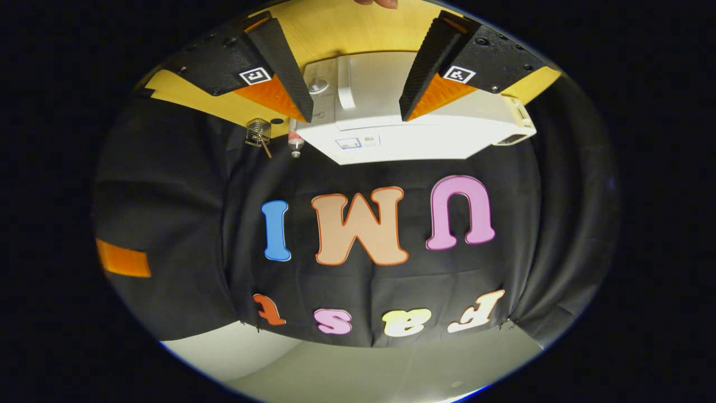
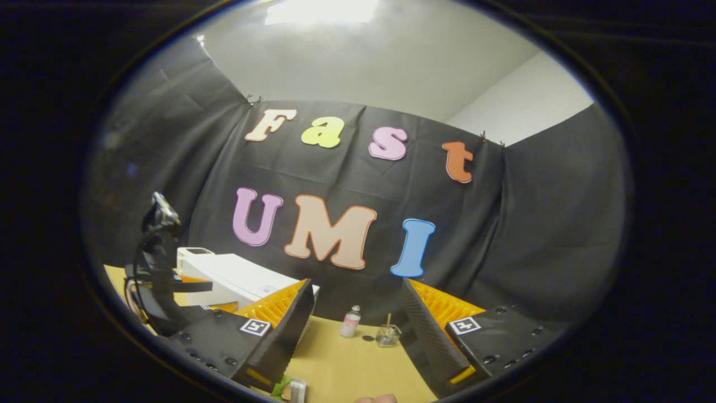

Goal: Open the microwave oven with the left hand, put the food in, and close the microwave oven.

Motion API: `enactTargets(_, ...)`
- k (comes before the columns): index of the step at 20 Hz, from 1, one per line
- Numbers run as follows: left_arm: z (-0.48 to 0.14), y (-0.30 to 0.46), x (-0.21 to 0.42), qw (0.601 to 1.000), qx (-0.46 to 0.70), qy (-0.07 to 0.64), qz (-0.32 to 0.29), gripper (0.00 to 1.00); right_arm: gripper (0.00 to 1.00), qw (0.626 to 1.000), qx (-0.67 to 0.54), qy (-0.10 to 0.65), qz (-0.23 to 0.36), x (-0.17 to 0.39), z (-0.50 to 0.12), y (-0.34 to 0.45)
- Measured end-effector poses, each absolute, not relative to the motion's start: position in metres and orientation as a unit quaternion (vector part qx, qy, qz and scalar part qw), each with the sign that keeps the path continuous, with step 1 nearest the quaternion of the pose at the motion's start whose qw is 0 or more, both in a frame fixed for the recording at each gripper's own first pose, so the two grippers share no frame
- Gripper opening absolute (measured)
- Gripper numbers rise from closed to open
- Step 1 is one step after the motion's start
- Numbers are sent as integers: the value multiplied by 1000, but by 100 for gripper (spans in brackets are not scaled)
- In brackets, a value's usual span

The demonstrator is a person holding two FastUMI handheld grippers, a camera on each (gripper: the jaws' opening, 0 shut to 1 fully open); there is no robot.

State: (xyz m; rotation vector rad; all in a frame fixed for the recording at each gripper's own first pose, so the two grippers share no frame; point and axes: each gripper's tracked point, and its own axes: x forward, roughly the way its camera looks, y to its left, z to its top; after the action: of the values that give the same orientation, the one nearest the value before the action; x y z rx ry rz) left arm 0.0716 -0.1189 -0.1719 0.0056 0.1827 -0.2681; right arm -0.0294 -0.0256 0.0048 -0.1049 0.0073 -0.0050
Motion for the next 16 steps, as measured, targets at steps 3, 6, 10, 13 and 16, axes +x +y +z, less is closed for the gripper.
enactTargets(3,-216,-122,97,984,-3,127,-121,97,96,997,-77,13,-9,-37,3,-36)
enactTargets(6,-252,-129,116,981,9,151,-119,96,96,996,-88,17,-23,-46,7,-51)
enactTargets(10,-289,-131,134,975,5,192,-113,97,97,992,-117,33,-40,-50,-4,-70)
enactTargets(13,-301,-129,138,973,-4,209,-97,97,97,992,-102,56,-48,-53,-20,-77)
enactTargets(16,-297,-138,136,973,-13,204,-109,92,99,992,-95,71,-50,-51,-32,-81)
